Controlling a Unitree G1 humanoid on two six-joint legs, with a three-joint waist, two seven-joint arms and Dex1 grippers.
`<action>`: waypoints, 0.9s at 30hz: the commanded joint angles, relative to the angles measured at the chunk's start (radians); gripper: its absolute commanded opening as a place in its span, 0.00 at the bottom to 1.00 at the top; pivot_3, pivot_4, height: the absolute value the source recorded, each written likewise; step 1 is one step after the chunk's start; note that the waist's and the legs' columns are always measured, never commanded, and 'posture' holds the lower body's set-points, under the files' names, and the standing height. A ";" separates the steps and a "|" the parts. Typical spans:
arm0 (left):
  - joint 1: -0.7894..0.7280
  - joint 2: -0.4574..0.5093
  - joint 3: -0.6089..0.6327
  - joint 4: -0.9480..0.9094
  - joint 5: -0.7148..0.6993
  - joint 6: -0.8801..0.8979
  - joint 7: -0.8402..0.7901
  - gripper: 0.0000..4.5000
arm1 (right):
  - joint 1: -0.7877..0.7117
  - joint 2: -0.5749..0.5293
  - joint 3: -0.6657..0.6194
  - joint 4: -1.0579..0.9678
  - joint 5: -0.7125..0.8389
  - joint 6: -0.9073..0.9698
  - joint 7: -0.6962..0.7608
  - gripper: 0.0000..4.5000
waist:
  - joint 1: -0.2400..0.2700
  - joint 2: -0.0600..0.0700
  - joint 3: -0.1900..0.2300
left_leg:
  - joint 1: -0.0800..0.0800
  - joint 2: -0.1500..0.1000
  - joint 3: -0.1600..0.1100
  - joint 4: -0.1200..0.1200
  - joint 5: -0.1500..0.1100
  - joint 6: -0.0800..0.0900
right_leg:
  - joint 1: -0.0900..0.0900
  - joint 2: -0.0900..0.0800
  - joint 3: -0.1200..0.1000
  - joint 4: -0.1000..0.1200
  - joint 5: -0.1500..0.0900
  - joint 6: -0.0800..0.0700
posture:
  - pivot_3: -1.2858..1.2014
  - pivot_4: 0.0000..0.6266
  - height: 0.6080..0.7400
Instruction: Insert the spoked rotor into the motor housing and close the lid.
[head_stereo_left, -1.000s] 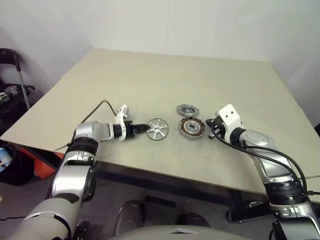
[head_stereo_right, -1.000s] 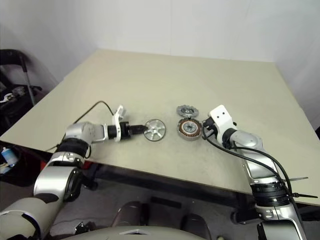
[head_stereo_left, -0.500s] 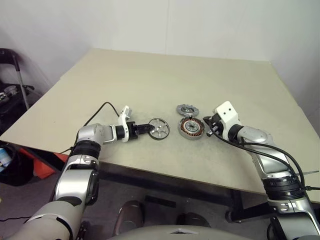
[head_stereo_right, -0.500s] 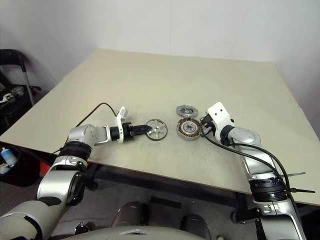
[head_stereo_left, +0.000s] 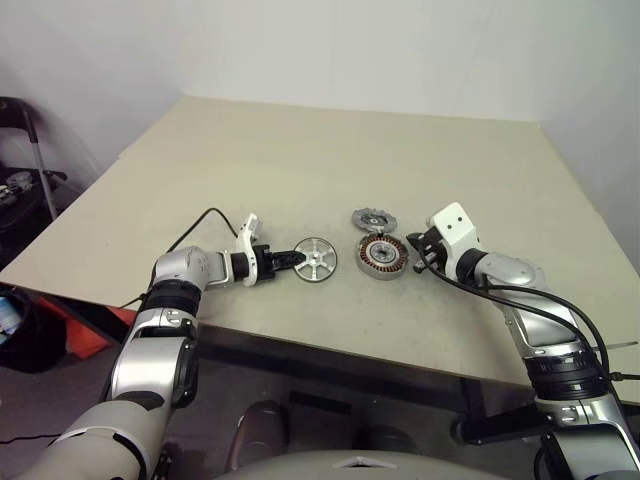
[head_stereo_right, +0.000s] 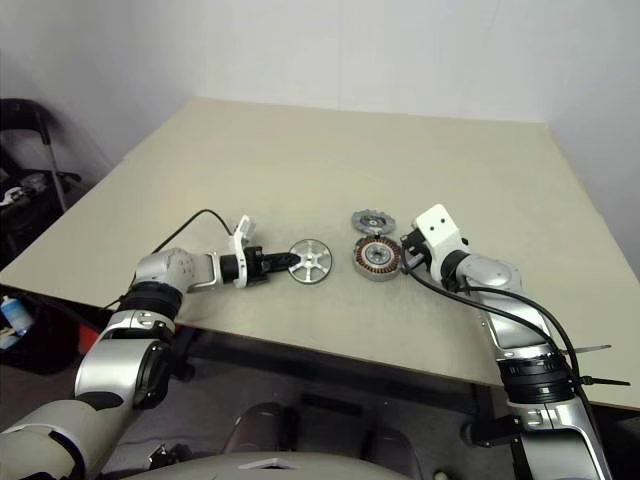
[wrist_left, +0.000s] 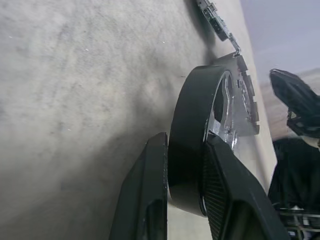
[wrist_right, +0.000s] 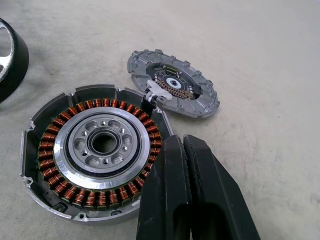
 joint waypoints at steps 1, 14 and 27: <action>-0.017 -0.006 0.011 -0.023 -0.021 0.013 -0.010 0.10 | -0.023 -0.016 -0.005 -0.014 -0.015 -0.020 -0.002 0.00 | 0.000 0.000 0.000 | 0.000 0.000 0.000 0.000 0.000 0.000 | 0.000 0.000 0.000 0.000 0.000 0.000 | 0.52 0.00 1.00; -0.130 -0.069 0.234 0.073 -0.169 0.086 0.098 0.10 | 0.029 -0.046 -0.025 -0.036 -0.025 -0.011 -0.009 0.00 | 0.003 0.000 0.000 | -0.001 0.000 0.000 0.000 0.000 0.000 | -0.001 0.000 0.000 0.000 0.000 0.000 | 0.52 0.00 1.00; -0.381 -0.286 0.233 0.378 -0.076 -0.135 0.276 0.10 | 0.166 -0.070 -0.077 -0.190 0.002 0.049 -0.022 0.00 | -0.001 -0.002 0.001 | -0.003 -0.006 0.000 0.001 -0.003 0.006 | -0.001 -0.006 0.000 -0.001 -0.001 0.003 | 0.52 0.00 1.00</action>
